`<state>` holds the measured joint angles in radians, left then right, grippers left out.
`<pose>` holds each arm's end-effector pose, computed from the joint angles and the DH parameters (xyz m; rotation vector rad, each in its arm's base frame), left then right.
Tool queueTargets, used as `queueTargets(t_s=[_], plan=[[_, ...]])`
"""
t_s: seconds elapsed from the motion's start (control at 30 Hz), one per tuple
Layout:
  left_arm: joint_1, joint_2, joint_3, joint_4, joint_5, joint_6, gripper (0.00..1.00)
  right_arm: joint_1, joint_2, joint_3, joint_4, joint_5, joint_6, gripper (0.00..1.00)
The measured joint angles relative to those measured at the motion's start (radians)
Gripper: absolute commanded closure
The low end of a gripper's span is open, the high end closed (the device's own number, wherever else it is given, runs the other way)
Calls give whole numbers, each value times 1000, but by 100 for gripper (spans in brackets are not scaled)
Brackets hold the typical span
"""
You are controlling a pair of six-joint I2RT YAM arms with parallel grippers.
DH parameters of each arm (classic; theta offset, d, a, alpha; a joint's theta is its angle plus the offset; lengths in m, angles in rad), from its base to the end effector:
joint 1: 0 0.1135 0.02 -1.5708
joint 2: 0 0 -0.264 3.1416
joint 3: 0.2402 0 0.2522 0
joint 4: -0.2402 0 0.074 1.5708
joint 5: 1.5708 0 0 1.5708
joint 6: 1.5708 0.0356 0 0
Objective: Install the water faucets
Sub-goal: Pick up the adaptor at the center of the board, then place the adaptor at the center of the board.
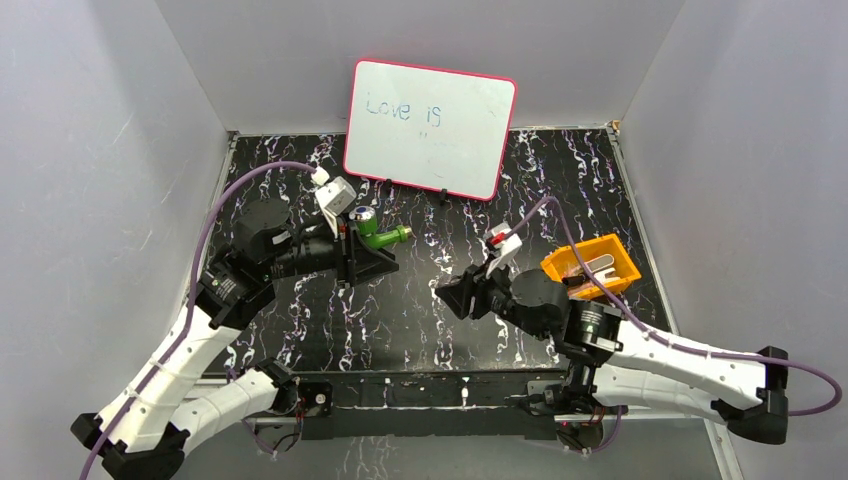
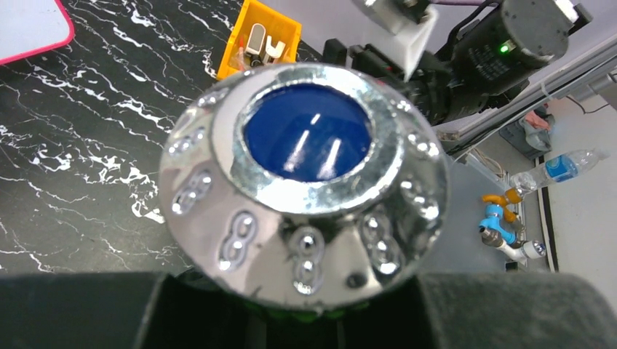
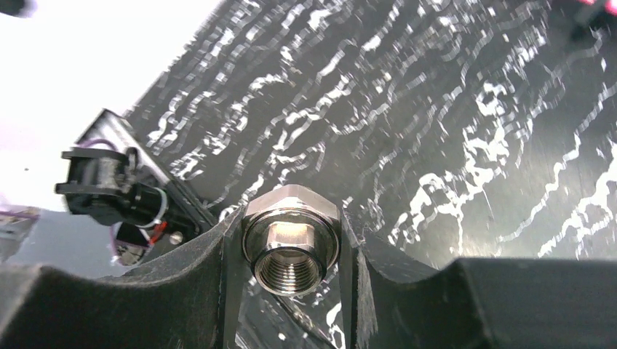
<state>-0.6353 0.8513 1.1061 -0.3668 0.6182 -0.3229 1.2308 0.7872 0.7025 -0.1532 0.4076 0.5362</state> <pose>0.1248 -0.1177 0.4204 0.7653 1.6502 -1.2164 0.0755 0.1711 0.3144 -0.3480 1.8477 0.8849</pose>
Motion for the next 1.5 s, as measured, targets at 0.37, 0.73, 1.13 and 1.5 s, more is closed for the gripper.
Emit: queueTargets(t_s=[0.37, 0.73, 1.13, 1.5], plan=[[0, 17, 20, 33, 52, -37, 100, 0, -125, -35, 245, -198, -375, 100], [0, 26, 88, 104, 191, -64, 100, 0, -132, 91, 320, -491, -771, 100], [0, 50, 155, 188, 379, -130, 100, 0, -63, 238, 367, -676, -960, 100], [0, 50, 179, 222, 474, -185, 100, 0, 24, 382, 348, -762, -1053, 100]])
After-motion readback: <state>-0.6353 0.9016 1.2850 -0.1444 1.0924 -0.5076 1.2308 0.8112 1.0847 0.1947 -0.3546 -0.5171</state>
